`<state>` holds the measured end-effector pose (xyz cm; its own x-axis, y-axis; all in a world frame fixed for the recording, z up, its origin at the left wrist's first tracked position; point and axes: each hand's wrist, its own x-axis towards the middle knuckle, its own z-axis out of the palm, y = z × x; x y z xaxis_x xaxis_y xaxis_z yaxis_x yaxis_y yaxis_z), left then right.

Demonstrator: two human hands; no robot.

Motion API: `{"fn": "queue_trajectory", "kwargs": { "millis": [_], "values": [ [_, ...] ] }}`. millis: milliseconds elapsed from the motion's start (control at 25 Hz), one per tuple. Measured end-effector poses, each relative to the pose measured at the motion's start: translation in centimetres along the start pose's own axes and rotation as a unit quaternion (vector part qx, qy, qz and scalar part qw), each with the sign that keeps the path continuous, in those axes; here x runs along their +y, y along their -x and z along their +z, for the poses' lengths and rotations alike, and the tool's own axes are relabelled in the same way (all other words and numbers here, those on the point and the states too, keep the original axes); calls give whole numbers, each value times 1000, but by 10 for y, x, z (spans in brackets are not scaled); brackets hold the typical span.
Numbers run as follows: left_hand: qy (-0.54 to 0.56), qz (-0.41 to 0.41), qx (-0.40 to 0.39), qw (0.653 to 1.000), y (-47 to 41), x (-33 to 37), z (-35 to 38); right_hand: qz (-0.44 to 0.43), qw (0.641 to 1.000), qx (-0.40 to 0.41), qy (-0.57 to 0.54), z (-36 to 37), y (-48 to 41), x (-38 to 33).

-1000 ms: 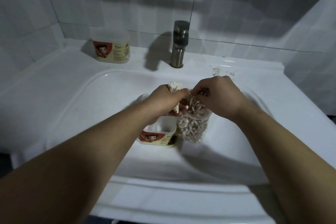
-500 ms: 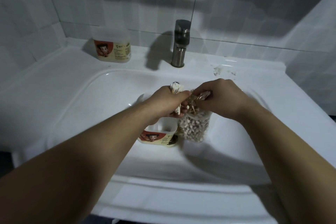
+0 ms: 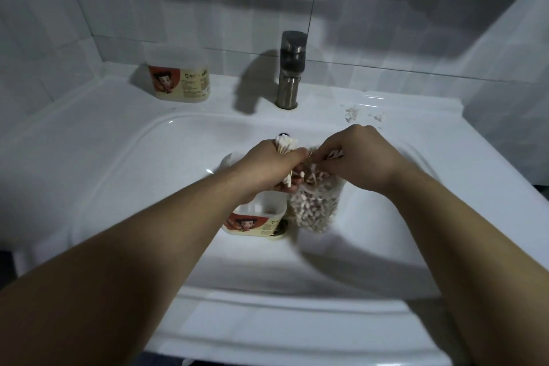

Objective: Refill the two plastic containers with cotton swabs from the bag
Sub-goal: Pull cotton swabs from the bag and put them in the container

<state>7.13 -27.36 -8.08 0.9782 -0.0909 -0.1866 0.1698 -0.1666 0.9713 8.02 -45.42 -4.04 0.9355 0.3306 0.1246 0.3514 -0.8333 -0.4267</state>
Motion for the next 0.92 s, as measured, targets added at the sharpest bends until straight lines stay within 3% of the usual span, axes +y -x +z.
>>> {"fn": "queue_trajectory", "kwargs": {
  "millis": [360, 760, 920],
  "values": [
    [4, -3, 7, 1000, -1, -1, -2, 23, 994, 78, -69, -10, 4, -2],
    [-6, -4, 7, 1000, 0, 1, -1, 74, 948, 180, -250, -19, 2, 7],
    [7, 20, 41, 999, -1, 3, -1, 87, 939, 178, -280, -16, 1, 7]
  ]
}}
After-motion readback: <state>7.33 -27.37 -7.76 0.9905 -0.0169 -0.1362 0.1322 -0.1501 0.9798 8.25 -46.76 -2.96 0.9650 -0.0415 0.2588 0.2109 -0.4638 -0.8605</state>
